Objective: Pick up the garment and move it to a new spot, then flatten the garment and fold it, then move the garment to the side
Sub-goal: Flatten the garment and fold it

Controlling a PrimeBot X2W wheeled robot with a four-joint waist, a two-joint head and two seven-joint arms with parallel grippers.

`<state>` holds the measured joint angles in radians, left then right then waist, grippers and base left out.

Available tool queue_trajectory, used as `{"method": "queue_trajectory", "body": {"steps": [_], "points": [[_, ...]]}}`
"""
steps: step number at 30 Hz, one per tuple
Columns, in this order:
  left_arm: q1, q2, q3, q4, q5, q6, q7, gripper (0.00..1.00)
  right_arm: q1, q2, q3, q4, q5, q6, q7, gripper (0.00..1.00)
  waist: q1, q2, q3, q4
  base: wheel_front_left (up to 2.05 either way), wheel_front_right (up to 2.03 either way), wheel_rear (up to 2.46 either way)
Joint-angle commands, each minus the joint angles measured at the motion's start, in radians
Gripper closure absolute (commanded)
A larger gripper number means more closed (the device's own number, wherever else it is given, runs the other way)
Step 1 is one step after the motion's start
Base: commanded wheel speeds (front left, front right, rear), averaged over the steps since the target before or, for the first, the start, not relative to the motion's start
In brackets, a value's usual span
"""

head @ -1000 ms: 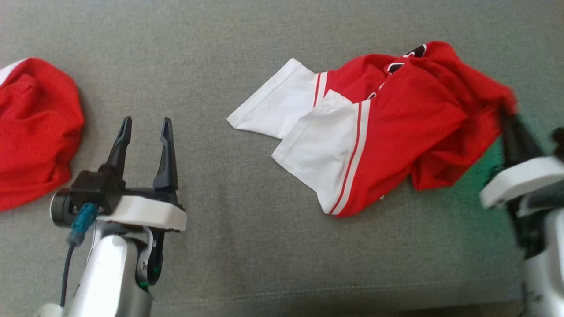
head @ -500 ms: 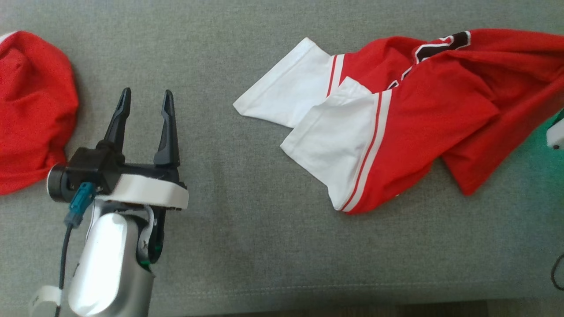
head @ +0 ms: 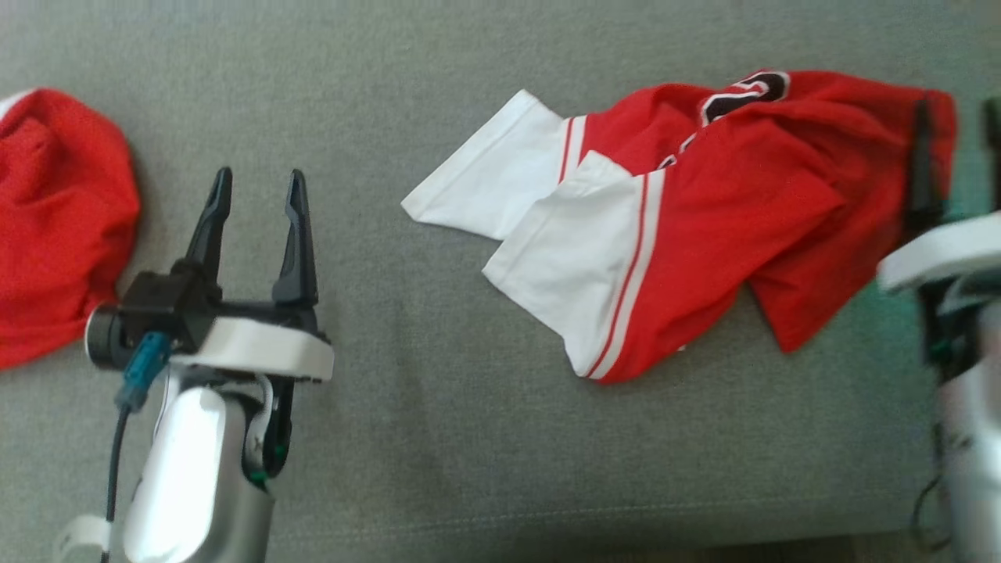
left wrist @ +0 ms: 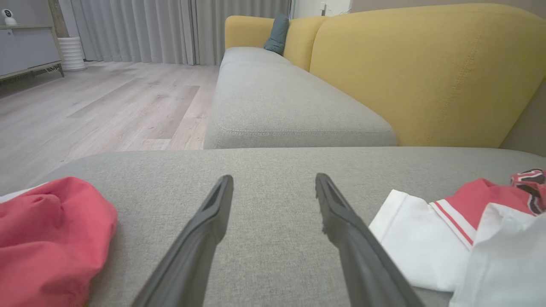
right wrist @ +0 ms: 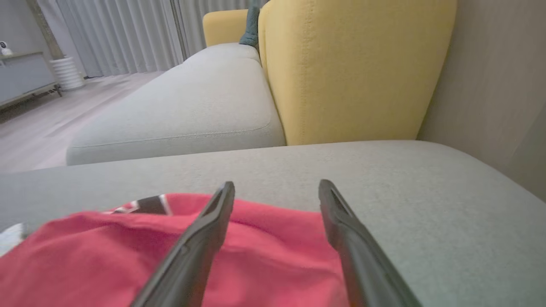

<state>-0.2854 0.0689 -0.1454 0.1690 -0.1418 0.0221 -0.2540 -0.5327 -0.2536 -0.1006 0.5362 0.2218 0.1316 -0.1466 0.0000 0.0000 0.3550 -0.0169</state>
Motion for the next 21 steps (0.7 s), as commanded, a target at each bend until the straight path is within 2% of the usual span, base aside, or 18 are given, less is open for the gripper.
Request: {"method": "queue_trajectory", "body": {"steps": [1, 6, 11, 21], "points": [[0.015, 0.016, 0.04, -0.026, 0.011, 0.002, -0.008, 0.0, 0.047, 0.014, 0.037, -0.068, 0.01, -0.001, -0.007, 0.0, 0.0, 0.0, -0.028, -0.016, 0.0, 0.0, 0.0], [0.053, 0.019, 0.05, -0.029, 0.011, 0.006, -0.008, 0.0, 0.189, 0.076, 0.096, -0.274, 0.009, -0.001, 0.038, 0.0, 0.0, 0.0, -0.075, -0.036, 0.0, 0.0, 0.0], [0.079, 0.019, 0.048, -0.027, 0.01, 0.006, -0.008, 0.0, 0.289, 0.11, 0.122, -0.407, 0.0, -0.001, 0.101, 0.0, 0.0, 0.0, -0.111, -0.037, 0.0, 0.0, 0.0], [0.109, 0.026, 0.041, -0.025, 0.009, 0.005, -0.008, 0.0, 0.384, 0.14, 0.125, -0.534, -0.007, -0.001, 0.172, 0.0, 0.0, 0.0, -0.142, -0.037, 0.0, 0.0, 0.0]]}}
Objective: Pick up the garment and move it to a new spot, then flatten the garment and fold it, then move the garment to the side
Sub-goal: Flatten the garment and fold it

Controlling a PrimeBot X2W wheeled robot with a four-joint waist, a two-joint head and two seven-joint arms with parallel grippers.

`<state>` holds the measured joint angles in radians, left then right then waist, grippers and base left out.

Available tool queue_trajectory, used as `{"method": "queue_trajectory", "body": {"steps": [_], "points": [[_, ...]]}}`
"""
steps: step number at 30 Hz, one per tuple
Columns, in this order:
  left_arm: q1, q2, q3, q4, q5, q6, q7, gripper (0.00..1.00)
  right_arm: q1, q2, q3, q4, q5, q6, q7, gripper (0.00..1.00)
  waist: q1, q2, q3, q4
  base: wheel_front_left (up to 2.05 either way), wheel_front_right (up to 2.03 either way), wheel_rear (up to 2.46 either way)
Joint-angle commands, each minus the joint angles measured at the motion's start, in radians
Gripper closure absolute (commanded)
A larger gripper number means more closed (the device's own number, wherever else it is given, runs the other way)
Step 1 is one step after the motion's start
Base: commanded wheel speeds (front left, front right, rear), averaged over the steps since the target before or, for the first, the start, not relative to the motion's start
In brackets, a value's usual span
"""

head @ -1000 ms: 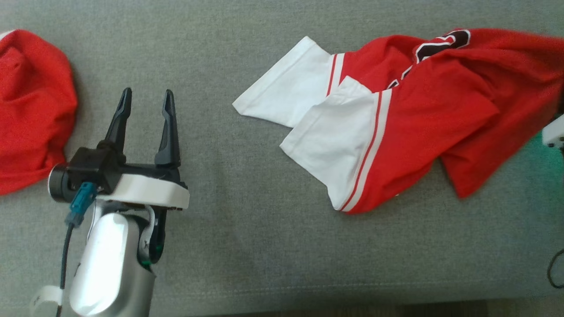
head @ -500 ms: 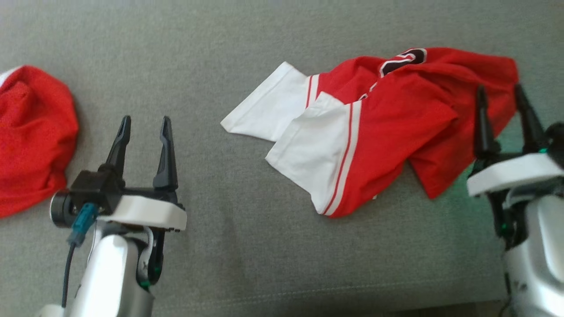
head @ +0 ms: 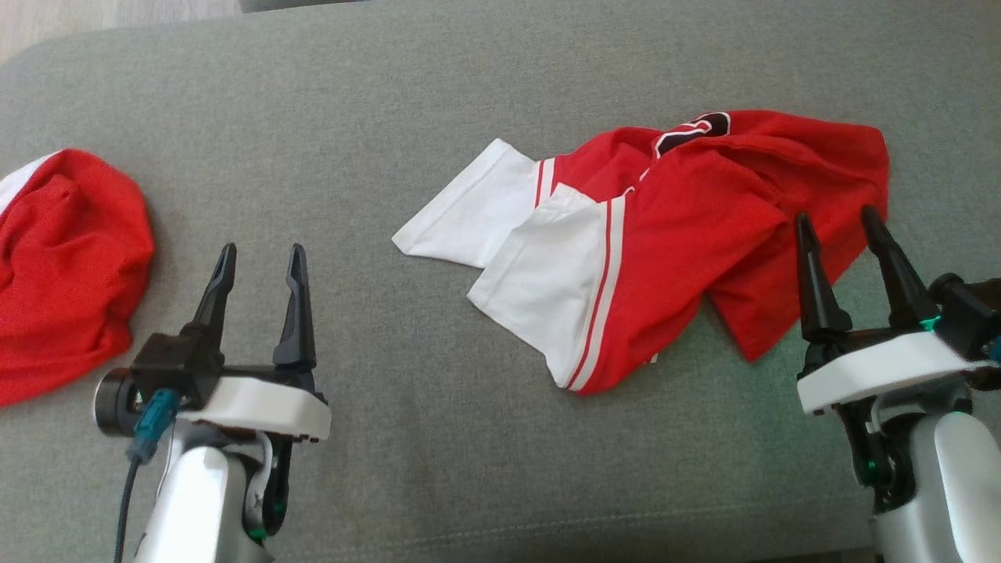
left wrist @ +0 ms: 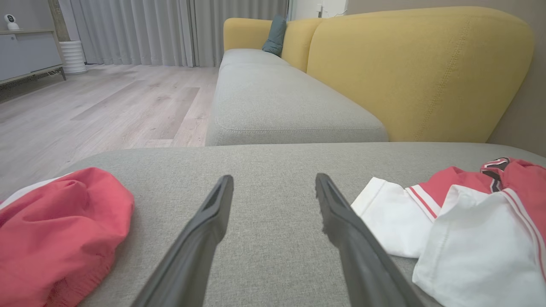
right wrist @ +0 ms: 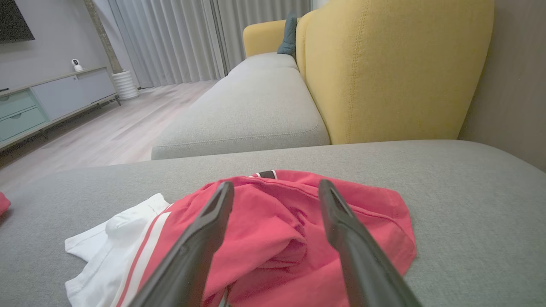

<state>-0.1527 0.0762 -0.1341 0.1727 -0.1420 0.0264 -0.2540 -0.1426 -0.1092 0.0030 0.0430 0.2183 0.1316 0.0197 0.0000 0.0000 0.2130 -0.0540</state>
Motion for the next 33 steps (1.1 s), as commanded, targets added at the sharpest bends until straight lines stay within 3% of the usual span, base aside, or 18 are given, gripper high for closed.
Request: {"method": "queue_trajectory", "body": {"steps": [1, 14, 24, 33], "points": [[-0.023, 0.019, 0.028, -0.03, 0.009, 0.001, -0.008, 0.0, -0.004, -0.004, 0.021, -0.046, -0.003, -0.001, 0.009, 0.0, 0.0, 0.0, 0.001, 0.0, 0.0, 0.0, 0.0], [-0.031, 0.021, 0.001, -0.031, 0.013, -0.003, -0.004, 0.0, 0.005, -0.004, 0.023, -0.073, -0.007, -0.001, 0.028, 0.0, 0.0, 0.0, 0.012, 0.004, 0.0, 0.0, 0.0], [-0.125, -0.012, -0.193, 0.033, -0.004, -0.101, 0.135, 0.0, -0.019, -0.007, 0.052, -0.084, -0.007, -0.001, 0.035, 0.0, 0.0, 0.0, 0.075, -0.008, 0.0, 0.0, 0.0], [-0.221, -0.024, -0.301, 0.162, -0.08, -0.12, 0.249, 0.0, -0.046, -0.002, 0.079, -0.07, 0.01, -0.001, 0.023, 0.0, 0.0, 0.0, 0.133, -0.047, 0.0, 0.0, 0.0]]}}
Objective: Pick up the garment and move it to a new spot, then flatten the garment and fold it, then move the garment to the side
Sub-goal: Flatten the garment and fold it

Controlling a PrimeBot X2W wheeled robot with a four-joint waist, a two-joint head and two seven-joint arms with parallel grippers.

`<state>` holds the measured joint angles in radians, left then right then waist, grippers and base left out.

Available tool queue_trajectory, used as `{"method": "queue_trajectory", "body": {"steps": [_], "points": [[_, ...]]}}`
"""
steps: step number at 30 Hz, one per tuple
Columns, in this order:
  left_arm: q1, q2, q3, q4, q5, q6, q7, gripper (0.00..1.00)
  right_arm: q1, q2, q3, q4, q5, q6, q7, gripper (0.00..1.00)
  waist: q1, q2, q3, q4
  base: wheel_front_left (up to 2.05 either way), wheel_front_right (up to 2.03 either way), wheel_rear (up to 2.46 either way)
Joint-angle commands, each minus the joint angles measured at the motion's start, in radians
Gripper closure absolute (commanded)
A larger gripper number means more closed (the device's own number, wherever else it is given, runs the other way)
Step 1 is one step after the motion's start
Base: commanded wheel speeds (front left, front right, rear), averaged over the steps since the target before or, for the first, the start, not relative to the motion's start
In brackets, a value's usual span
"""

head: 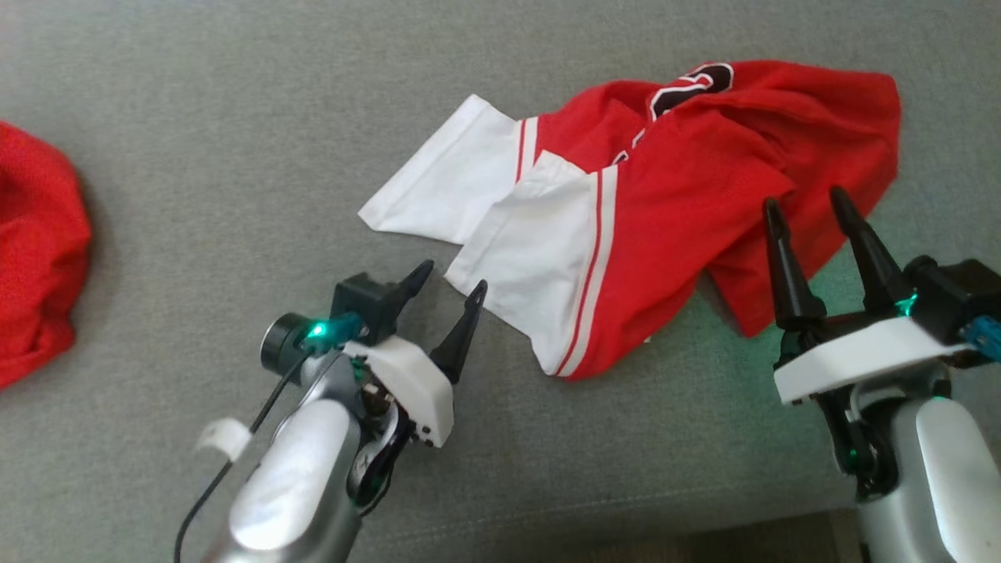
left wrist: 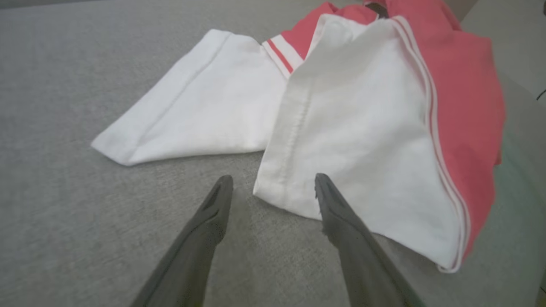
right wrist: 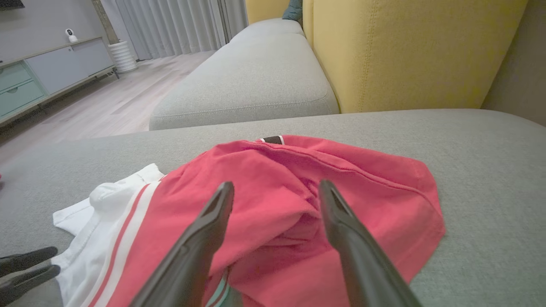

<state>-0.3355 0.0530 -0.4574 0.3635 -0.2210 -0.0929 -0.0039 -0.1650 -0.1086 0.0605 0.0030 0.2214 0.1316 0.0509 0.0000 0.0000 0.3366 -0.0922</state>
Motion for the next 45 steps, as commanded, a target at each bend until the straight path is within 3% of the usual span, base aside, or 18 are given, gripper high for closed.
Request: {"method": "queue_trajectory", "body": {"steps": [1, 4, 5, 6, 7, 15, 24, 31, 40, 41, 42, 43, 44, 45], "points": [[-0.047, -0.001, 0.016, -0.013, -0.005, 0.0, 0.006, 0.0, -0.026, -0.002, 0.022, -0.028, 0.008, -0.001, -0.01, 0.0, 0.0, 0.0, 0.014, -0.013, 0.0, 0.0, 0.0], [-0.069, -0.002, 0.003, 0.028, -0.022, 0.007, 0.025, 0.0, -0.03, -0.002, 0.02, -0.021, 0.011, -0.001, -0.013, 0.0, 0.0, 0.0, 0.024, -0.025, 0.0, 0.0, 0.0], [-0.073, -0.002, -0.003, 0.041, -0.03, 0.005, 0.036, 0.05, -0.03, -0.002, 0.017, -0.019, 0.011, -0.001, -0.013, 0.0, 0.0, 0.0, 0.026, -0.028, 0.0, 0.0, 0.0], [-0.078, -0.002, -0.009, 0.05, -0.035, 0.004, 0.044, 0.57, -0.031, -0.003, 0.013, -0.016, 0.012, -0.001, -0.013, 0.0, 0.0, 0.0, 0.027, -0.031, 0.0, 0.0, 0.0], [-0.082, -0.002, -0.013, 0.057, -0.04, 0.003, 0.05, 1.0, -0.031, -0.004, 0.008, -0.014, 0.012, -0.001, -0.013, 0.0, 0.0, 0.0, 0.028, -0.033, 0.0, 0.0, 0.0], [-0.099, 0.001, -0.031, 0.072, -0.039, 0.014, 0.042, 1.0, -0.067, -0.052, -0.097, 0.082, 0.02, -0.001, 0.018, 0.0, 0.0, 0.0, 0.038, -0.031, 0.0, 0.0, 0.0], [-0.125, 0.011, -0.037, 0.05, -0.026, 0.03, 0.01, 1.0, -0.229, -0.133, -0.209, 0.262, 0.071, -0.001, 0.065, 0.0, 0.0, 0.0, 0.081, -0.003, 0.0, 0.0, 0.0], [-0.141, 0.01, -0.051, 0.039, -0.023, 0.03, 0.001, 1.0, -0.334, -0.173, -0.237, 0.425, 0.076, -0.001, 0.123, 0.0, 0.0, 0.0, 0.113, 0.019, 0.0, 0.0, 0.0], [-0.158, 0.013, -0.064, 0.036, -0.023, 0.033, -0.014, 1.0, -0.427, -0.189, -0.169, 0.587, 0.116, -0.001, 0.207, 0.0, 0.0, 0.0, 0.144, 0.038, 0.0, 0.0, 0.0], [-0.16, 0.014, -0.065, 0.036, -0.024, 0.036, -0.016, 1.0, -0.43, -0.19, -0.156, 0.601, 0.128, -0.001, 0.225, 0.09, 0.0, 0.0, 0.146, 0.037, 0.0, 0.0, 0.0], [-0.161, 0.014, -0.066, 0.037, -0.024, 0.037, -0.017, 1.0, -0.431, -0.191, -0.151, 0.607, 0.133, -0.001, 0.235, 0.47, 0.0, 0.0, 0.147, 0.036, 0.0, 0.0, 0.0], [-0.163, 0.015, -0.066, 0.037, -0.024, 0.038, -0.018, 1.0, -0.431, -0.191, -0.146, 0.61, 0.14, -0.001, 0.244, 0.7, 0.0, 0.0, 0.147, 0.035, 0.0, 0.0, 0.0], [-0.164, 0.016, -0.066, 0.035, -0.024, 0.039, -0.022, 1.0, -0.43, -0.19, -0.143, 0.609, 0.147, -0.001, 0.248, 1.0, 0.0, 0.0, 0.147, 0.034, 0.0, 0.0, 0.0], [-0.166, 0.017, -0.064, 0.033, -0.024, 0.042, -0.027, 1.0, -0.43, -0.19, -0.141, 0.606, 0.156, -0.001, 0.25, 1.0, 0.0, 0.0, 0.147, 0.033, 0.0, 0.0, 0.0]]}}
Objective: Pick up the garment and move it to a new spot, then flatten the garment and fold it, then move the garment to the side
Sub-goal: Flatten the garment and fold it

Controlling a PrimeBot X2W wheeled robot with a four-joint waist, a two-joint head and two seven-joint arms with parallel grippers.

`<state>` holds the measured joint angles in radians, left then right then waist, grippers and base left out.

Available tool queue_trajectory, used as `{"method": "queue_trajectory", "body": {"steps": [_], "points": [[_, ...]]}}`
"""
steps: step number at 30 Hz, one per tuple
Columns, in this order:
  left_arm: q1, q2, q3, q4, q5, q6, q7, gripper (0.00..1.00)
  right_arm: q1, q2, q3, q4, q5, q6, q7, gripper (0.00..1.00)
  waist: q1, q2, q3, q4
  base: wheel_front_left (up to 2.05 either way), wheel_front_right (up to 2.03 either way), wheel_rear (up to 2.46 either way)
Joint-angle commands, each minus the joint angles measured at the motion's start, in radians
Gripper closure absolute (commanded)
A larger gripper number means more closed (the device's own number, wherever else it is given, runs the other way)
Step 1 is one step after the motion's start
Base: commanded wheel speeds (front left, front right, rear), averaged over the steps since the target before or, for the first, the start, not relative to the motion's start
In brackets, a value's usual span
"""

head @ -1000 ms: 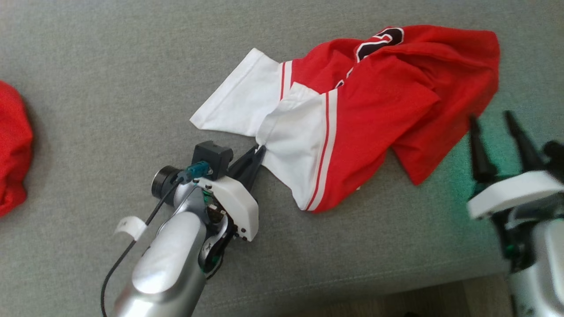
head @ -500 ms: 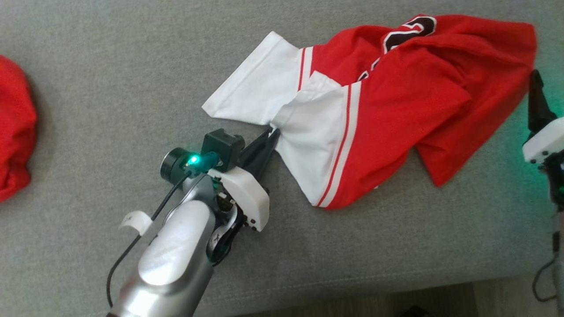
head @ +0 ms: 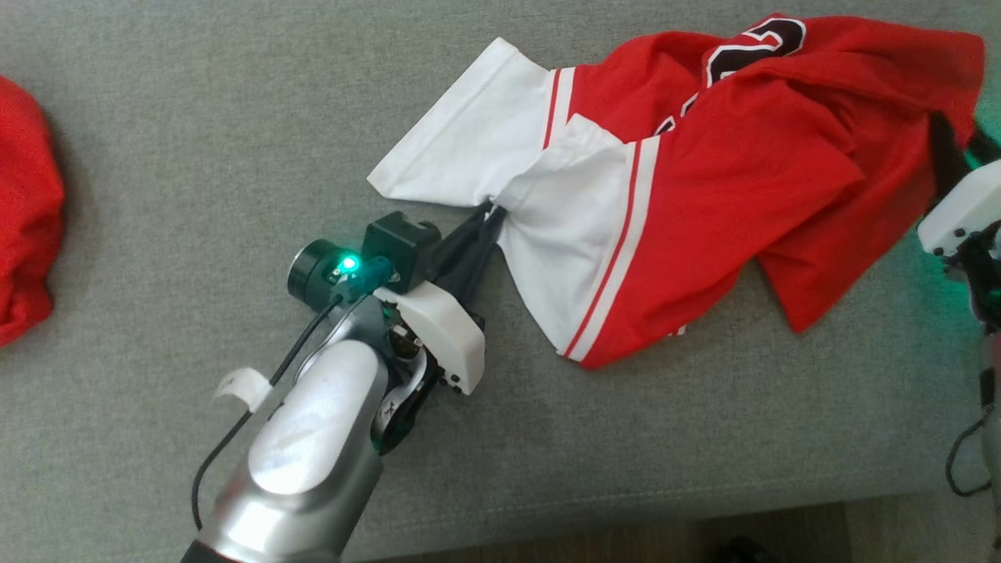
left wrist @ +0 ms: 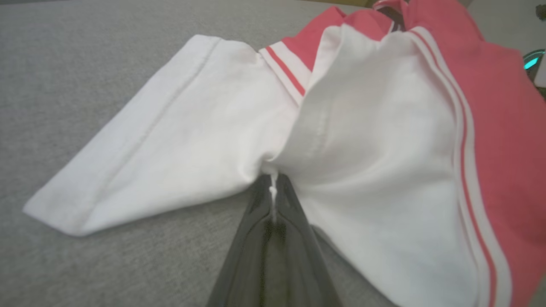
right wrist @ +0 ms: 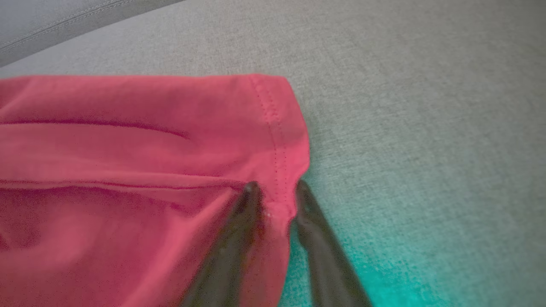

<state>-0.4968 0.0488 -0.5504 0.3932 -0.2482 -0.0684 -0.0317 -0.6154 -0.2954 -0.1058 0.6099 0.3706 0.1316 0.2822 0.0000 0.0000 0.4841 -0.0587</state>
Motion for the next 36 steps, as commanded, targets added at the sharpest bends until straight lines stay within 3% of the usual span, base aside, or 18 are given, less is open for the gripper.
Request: {"method": "queue_trajectory", "body": {"steps": [1, 10, 22, 29, 36], "points": [[-0.006, 0.024, 0.031, 0.001, 0.004, 0.022, -0.006, 1.0, 0.022, -0.004, 0.025, -0.009, 0.013, -0.001, 0.013, 1.0, 0.0, 0.0, -0.002, -0.002, 0.0, 0.0, 0.0], [0.015, 0.081, 0.108, -0.104, 0.008, 0.097, -0.128, 1.0, 0.087, -0.013, -0.003, -0.202, 0.041, -0.001, -0.101, 1.0, 0.0, 0.0, -0.067, -0.02, 0.0, 0.0, 0.0], [-0.001, 0.227, 0.266, -0.492, 0.05, 0.199, -0.187, 1.0, 0.148, -0.03, -0.014, -0.603, 0.059, -0.001, -0.113, 1.0, 0.0, 0.0, -0.213, -0.007, 0.0, 0.0, 0.0], [-0.098, 0.289, 0.325, -0.612, 0.06, 0.202, -0.134, 1.0, 0.126, -0.031, -0.01, -0.757, 0.048, -0.001, -0.082, 1.0, 0.0, 0.0, -0.306, 0.004, 0.0, 0.0, 0.0], [-0.256, 0.318, 0.335, -0.651, 0.038, 0.16, -0.056, 1.0, 0.099, -0.017, 0.006, -0.809, 0.069, -0.001, -0.023, 1.0, 0.0, 0.0, -0.384, 0.007, 0.0, 0.0, 0.0]]}}
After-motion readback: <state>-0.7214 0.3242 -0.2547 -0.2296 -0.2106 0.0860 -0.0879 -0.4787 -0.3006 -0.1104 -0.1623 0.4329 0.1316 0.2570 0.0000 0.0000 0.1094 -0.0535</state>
